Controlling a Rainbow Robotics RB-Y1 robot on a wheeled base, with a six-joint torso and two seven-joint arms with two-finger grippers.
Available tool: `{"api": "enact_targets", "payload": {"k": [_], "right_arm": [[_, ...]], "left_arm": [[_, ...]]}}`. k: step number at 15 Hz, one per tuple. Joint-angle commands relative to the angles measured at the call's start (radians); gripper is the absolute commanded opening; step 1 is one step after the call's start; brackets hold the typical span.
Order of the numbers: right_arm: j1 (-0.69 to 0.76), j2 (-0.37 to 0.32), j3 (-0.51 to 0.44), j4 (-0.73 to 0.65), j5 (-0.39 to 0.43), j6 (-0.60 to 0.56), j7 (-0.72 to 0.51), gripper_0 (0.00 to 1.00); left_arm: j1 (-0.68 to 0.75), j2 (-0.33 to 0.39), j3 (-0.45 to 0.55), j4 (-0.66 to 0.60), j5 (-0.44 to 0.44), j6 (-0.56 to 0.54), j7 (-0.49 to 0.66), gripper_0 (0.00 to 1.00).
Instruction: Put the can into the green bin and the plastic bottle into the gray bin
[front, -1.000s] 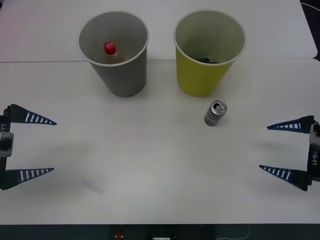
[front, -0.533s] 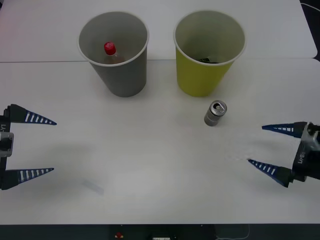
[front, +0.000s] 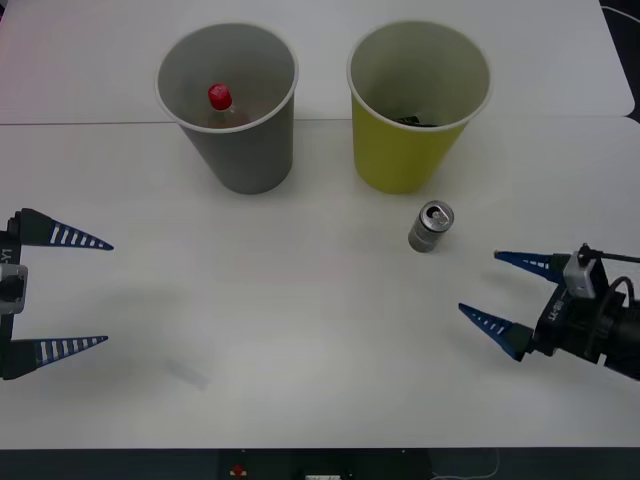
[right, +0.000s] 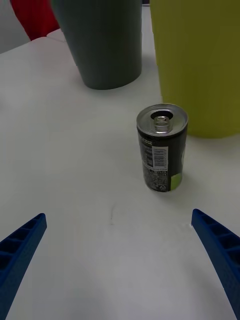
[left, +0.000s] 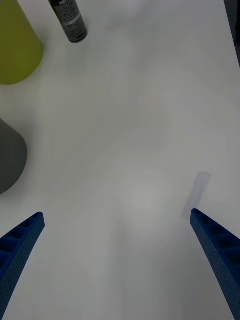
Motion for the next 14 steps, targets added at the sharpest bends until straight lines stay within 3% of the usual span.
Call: {"api": "enact_targets", "payload": {"k": [1,6,11,14], "right_arm": [[-0.019,0.036,0.06,0.012,-0.001,0.106,0.011,1.0],[-0.049,0.065,0.177,0.012,-0.007,0.339,0.017,1.0],[-0.095,0.084,0.266,0.021,-0.007,0.499,0.016,1.0],[-0.168,0.133,0.277,0.107,-0.006,0.513,0.025,1.0]], "left_arm": [[0.0,0.0,0.0,0.0,0.0,0.0,0.0,1.0],[0.0,0.0,0.0,0.0,0.0,0.0,0.0,1.0],[0.0,0.0,0.0,0.0,0.0,0.0,0.0,1.0],[0.0,0.0,0.0,0.0,0.0,0.0,0.0,1.0]]}}
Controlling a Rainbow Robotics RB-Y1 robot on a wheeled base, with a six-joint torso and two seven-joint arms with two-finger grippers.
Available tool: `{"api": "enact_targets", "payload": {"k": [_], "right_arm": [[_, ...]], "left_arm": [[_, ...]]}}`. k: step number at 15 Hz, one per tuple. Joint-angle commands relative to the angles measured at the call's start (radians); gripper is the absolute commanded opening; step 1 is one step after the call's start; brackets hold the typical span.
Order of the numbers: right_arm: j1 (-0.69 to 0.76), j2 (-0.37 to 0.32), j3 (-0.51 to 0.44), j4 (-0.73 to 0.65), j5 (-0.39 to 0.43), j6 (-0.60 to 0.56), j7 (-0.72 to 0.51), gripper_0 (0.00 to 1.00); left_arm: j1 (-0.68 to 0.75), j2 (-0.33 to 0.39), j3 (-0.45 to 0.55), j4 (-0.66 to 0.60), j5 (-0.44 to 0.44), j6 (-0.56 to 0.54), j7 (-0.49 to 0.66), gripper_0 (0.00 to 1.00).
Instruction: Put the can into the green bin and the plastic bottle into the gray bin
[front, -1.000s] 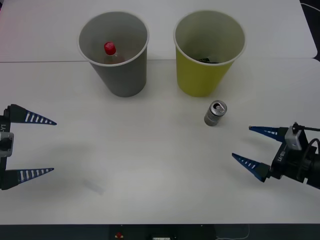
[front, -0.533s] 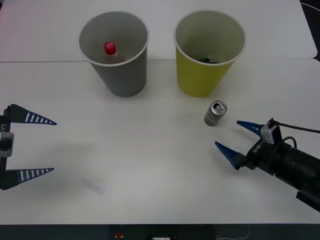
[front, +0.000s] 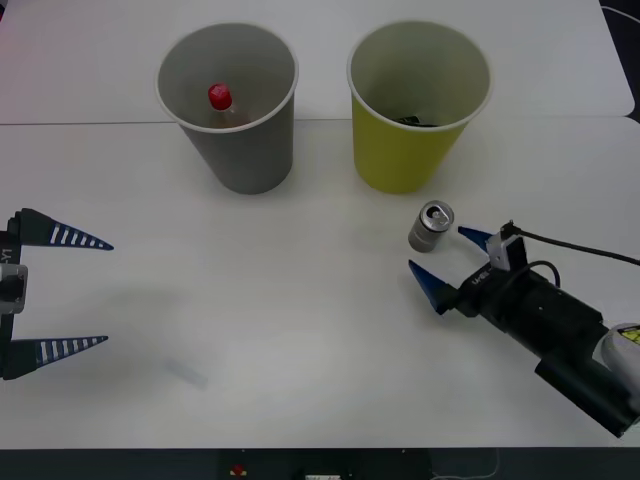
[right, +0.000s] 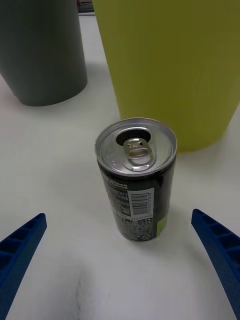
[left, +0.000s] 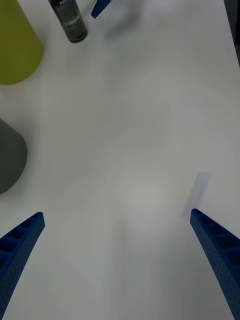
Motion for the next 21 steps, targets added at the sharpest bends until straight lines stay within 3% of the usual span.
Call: {"api": "enact_targets", "payload": {"k": [1,6,12,13,14,15,21], "right_arm": [[-0.061,0.047,0.001,0.075,0.0,0.003,0.01,1.0],[-0.164,0.107,0.001,0.2,0.006,0.014,0.041,1.0],[-0.211,0.127,0.001,0.249,0.006,0.012,0.063,0.98],[-0.211,0.127,0.001,0.249,0.006,0.012,0.063,0.48],[-0.211,0.126,0.001,0.249,0.006,0.012,0.064,0.04],[-0.211,0.127,0.001,0.249,0.006,0.011,0.064,0.0],[-0.211,0.124,0.001,0.247,0.006,-0.004,0.066,0.0]], "left_arm": [[0.0,0.0,0.0,0.0,0.0,0.0,0.0,1.0],[0.0,0.0,0.0,0.0,0.0,0.0,0.0,1.0],[0.0,0.0,0.0,0.0,0.0,0.0,0.0,1.0],[0.0,0.0,0.0,0.0,0.0,0.0,0.0,1.0],[0.0,0.0,0.0,0.0,0.0,0.0,0.0,1.0],[0.0,0.0,0.0,0.0,0.0,0.0,0.0,1.0],[0.0,0.0,0.0,0.0,0.0,0.0,0.0,1.0]]}}
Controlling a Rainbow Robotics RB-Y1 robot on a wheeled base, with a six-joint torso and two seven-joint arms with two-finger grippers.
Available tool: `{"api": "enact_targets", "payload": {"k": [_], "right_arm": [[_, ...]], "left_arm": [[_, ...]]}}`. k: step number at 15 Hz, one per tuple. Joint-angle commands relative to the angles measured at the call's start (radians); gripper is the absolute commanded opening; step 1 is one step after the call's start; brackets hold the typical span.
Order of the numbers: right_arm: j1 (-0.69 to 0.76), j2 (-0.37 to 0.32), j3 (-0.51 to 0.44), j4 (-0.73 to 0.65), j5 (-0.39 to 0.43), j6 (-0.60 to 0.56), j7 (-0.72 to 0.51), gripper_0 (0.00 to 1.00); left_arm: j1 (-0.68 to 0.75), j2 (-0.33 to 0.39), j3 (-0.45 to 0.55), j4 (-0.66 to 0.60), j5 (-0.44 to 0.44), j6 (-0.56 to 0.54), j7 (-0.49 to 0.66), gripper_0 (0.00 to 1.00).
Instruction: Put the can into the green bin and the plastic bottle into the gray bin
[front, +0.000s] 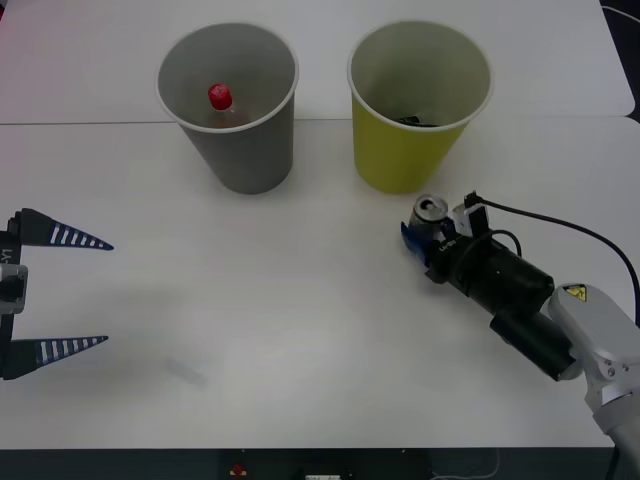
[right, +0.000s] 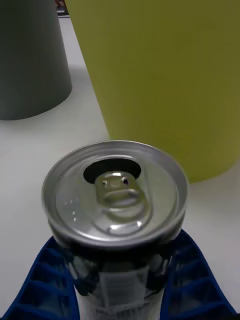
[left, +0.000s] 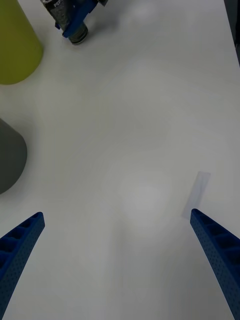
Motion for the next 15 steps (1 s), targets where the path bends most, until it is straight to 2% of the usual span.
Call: {"api": "enact_targets", "payload": {"k": [1,5,10,15], "right_arm": [[0.002,-0.007,0.0,-0.003,0.0,-0.01,0.0,0.0],[0.002,-0.06,0.006,-0.029,-0.007,-0.072,-0.014,0.0],[0.012,-0.149,0.006,-0.057,-0.08,-0.214,-0.06,0.0],[0.089,-0.298,0.0,-0.281,-0.04,-0.254,-0.311,0.0]], "left_arm": [[0.0,0.0,0.0,0.0,0.0,0.0,0.0,1.0],[0.0,0.0,0.0,0.0,0.0,0.0,0.0,1.0],[0.0,0.0,0.0,0.0,0.0,0.0,0.0,1.0],[0.0,0.0,0.0,0.0,0.0,0.0,0.0,1.0]]}}
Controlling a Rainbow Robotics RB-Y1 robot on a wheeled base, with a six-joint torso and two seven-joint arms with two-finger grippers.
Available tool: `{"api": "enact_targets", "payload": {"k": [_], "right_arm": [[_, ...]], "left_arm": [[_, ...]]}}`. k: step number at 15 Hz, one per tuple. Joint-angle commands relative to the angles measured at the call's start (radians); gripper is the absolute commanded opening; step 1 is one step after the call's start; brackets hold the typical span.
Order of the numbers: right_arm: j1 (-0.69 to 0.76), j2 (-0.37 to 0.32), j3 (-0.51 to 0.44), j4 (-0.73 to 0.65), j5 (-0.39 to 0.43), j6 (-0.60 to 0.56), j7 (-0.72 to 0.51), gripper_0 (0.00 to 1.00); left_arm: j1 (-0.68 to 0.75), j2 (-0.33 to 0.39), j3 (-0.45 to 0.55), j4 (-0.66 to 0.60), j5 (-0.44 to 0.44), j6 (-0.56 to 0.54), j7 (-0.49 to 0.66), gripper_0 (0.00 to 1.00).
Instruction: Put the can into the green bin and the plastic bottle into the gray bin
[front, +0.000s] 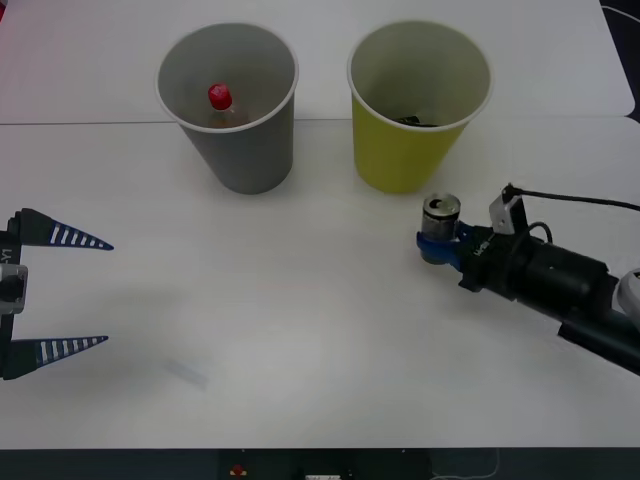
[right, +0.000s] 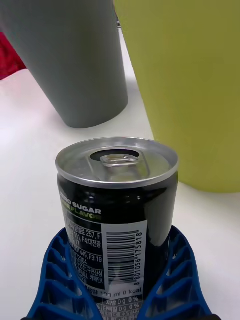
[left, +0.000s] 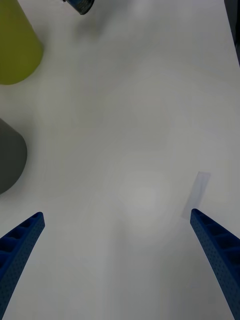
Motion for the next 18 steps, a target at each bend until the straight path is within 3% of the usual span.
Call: {"api": "enact_targets", "payload": {"k": [1,4,8,11,15,18], "right_arm": [[0.051,-0.085,-0.019,-0.148,0.044,-0.005,-0.151,0.0],[0.089,-0.14,-0.123,-0.279,0.136,-0.12,-0.324,0.0],[0.091,-0.14,-0.312,-0.435,0.271,-0.359,-0.625,0.0],[0.075,-0.14,-0.402,-0.538,0.314,-0.445,-0.843,0.0],[-0.02,-0.161,-0.424,-0.572,0.334,-0.464,-1.01,0.0],[-0.147,-0.181,-0.424,-0.569,0.421,-0.53,-1.12,0.0]], "left_arm": [[0.0,0.0,0.0,0.0,0.0,0.0,0.0,1.0],[0.0,0.0,0.0,0.0,0.0,0.0,0.0,1.0],[0.0,0.0,0.0,0.0,0.0,0.0,0.0,1.0],[0.0,0.0,0.0,0.0,0.0,0.0,0.0,1.0],[0.0,0.0,0.0,0.0,0.0,0.0,0.0,1.0],[0.0,0.0,0.0,0.0,0.0,0.0,0.0,1.0]]}}
